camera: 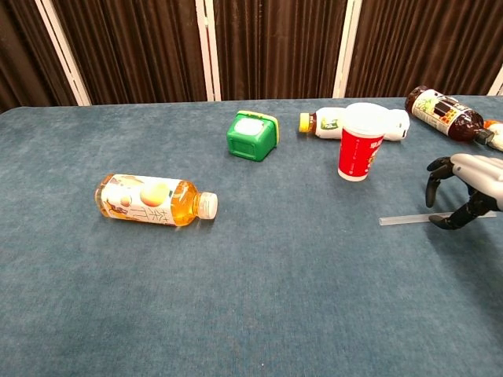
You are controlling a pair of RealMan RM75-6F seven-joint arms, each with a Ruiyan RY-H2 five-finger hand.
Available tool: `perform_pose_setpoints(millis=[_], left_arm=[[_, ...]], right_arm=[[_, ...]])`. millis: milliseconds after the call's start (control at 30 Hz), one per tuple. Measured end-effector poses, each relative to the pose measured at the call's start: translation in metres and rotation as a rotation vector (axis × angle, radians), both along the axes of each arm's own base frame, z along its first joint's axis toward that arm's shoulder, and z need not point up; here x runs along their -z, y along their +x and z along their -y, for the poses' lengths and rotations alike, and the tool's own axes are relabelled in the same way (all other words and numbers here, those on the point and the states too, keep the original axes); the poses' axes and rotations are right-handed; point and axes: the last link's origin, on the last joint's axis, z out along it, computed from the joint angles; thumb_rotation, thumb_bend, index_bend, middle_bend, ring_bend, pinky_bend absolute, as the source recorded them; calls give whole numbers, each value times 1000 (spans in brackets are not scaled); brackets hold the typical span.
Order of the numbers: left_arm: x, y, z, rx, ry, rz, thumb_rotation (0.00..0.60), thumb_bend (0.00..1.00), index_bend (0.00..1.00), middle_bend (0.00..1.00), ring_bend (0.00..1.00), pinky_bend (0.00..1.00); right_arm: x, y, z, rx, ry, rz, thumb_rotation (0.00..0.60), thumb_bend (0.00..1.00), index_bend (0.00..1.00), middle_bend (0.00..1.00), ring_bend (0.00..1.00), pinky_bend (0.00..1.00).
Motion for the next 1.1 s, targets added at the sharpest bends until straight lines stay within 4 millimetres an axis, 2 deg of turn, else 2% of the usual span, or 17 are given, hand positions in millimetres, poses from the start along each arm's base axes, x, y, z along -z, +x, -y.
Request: perform_pose_setpoints(millis=[567, 1100], left_arm=[[0, 0, 0, 0, -3, 2, 600, 263, 0, 0, 0, 0], [0, 0, -1, 0, -5, 3, 600, 264, 0, 0, 0, 0]], right_arm=[[12, 4, 2, 15, 11, 24, 600, 350, 503, 104, 0, 0], [19, 2, 4, 41, 21, 23, 600, 435, 534, 122, 0, 0]])
